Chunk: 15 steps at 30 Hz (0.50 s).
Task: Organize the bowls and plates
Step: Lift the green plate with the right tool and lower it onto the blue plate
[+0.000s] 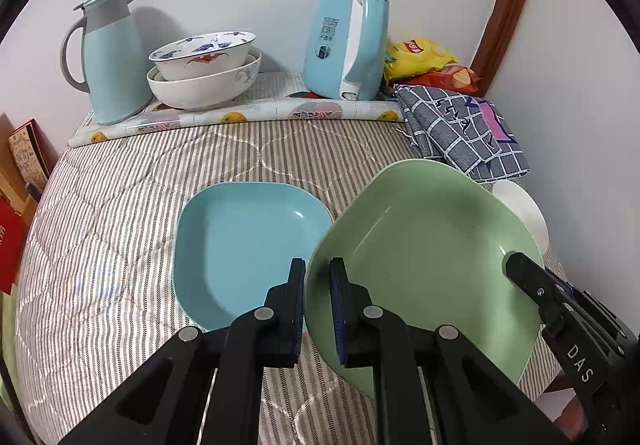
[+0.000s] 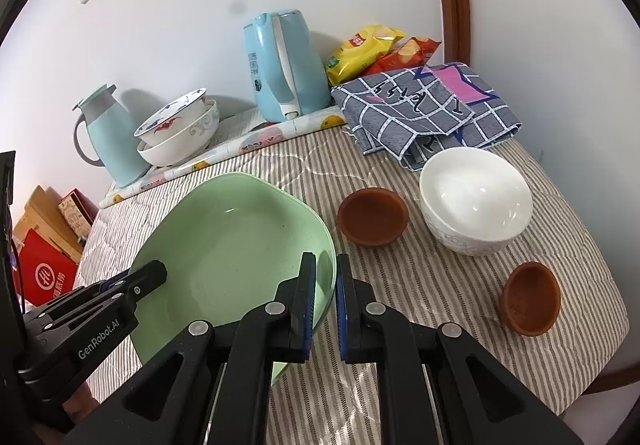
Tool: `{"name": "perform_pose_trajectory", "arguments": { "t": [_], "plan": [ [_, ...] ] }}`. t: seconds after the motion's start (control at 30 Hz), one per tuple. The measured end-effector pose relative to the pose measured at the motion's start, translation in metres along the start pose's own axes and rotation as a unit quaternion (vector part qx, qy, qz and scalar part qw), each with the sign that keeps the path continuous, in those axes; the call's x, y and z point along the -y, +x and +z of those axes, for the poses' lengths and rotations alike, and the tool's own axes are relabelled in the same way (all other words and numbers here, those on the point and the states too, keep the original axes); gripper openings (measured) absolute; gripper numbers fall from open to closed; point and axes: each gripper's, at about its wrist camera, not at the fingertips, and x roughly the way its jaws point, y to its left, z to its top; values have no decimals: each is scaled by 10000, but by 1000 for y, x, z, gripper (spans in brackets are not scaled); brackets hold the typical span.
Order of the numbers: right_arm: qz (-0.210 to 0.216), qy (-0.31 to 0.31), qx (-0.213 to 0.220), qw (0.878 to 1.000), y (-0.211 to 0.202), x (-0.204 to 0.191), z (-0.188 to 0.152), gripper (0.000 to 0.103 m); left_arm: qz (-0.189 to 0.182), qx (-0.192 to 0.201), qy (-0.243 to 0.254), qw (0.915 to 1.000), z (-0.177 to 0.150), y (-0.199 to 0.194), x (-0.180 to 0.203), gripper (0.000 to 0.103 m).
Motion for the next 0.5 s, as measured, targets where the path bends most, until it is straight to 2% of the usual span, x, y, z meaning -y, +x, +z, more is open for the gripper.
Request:
{"name": "perform_pose_trajectory", "arguments": {
  "t": [0.5],
  "plan": [
    [70,-310,-84,9995,21,-24,11,9,83,-148,-325,9993,3,17,-26,12]
  ]
}}
